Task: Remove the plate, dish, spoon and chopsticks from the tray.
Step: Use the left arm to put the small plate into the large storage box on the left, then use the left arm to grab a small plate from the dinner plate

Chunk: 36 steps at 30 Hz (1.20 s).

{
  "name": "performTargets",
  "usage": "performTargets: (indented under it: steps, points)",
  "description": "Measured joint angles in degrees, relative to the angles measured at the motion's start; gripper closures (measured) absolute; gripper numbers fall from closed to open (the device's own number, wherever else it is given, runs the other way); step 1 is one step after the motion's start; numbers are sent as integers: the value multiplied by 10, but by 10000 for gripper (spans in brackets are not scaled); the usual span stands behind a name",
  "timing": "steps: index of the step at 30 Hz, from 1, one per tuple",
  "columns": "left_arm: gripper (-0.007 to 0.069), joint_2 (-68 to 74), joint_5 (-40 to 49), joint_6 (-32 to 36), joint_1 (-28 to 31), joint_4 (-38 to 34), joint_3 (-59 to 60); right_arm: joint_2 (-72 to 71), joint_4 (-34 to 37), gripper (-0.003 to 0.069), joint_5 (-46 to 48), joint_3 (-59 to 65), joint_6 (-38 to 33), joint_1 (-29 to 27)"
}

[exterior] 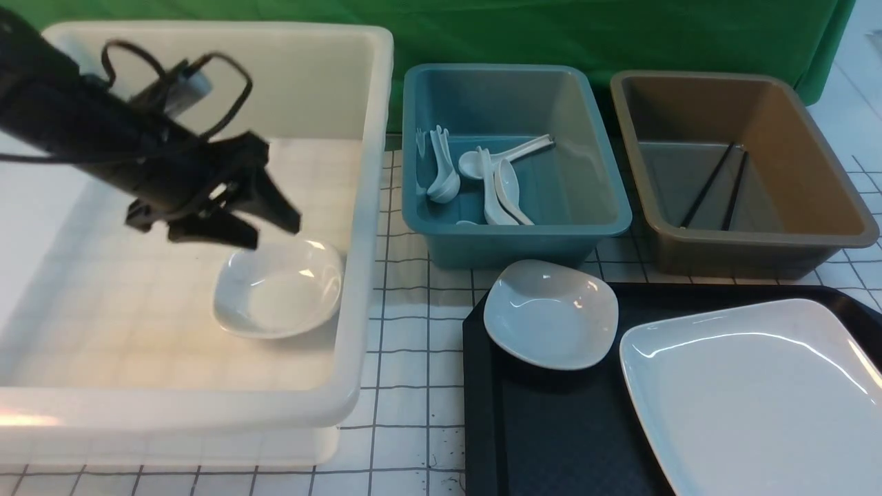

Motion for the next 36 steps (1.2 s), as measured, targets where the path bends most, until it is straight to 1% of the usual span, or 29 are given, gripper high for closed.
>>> performTargets:
  steps: [3,7,8,9,11,12,13,14,16,18,19,20,24,26,27,28,29,30,32,33,35,36]
  points:
    - [246,0,10,1,-8,-12,-14,0,0,460,0,0,0,0]
    - [314,-2,43,12,-20,-28,-24,0,0,460,0,0,0,0]
    - [361,-9,57,24,-32,-42,-27,0,0,460,0,0,0,0]
    - [374,-10,60,28,-36,-44,-27,0,0,460,0,0,0,0]
    - [441,-26,65,42,-60,-65,-31,0,0,460,-1,0,0,0]
    - [483,-37,63,48,-79,-75,-34,0,0,460,-2,0,0,0]
    - [503,-42,61,49,-90,-75,-36,0,0,460,-3,0,0,0]
    - [540,-51,55,52,-115,-76,-39,0,0,460,-4,0,0,0]
    - [591,-61,48,55,-161,-66,-46,0,0,460,-5,0,0,0]
    - [620,-63,34,55,-213,-41,-48,0,0,460,-6,0,0,0]
    - [622,-63,30,54,-224,-33,-48,0,0,460,-6,0,0,0]
    - [627,-61,10,46,-267,8,-48,0,0,460,-6,0,-1,0]
    - [620,-48,-31,31,-374,120,-48,0,0,460,-6,0,-6,0]
    - [597,-36,-42,29,-425,187,-48,0,0,460,-6,0,-6,0]
    - [592,-35,-45,29,-435,194,-48,0,0,460,-6,0,-6,0]
    - [579,-30,-50,27,-454,225,-48,0,0,460,-6,0,-6,0]
    - [556,-21,-61,22,-485,263,-48,0,0,460,-6,0,-6,0]
    - [542,-16,-67,17,-497,288,-48,0,0,460,-6,0,-6,0]
    - [489,-1,-99,-5,-528,343,-48,0,0,460,-6,0,-6,0]
    - [445,9,-124,-16,-547,380,-48,0,0,460,-6,0,-6,0]
    - [382,26,-159,-26,-565,435,-48,0,0,460,-5,0,-6,0]
    - [340,35,-179,-29,-572,457,-48,0,0,460,-3,0,-6,0]
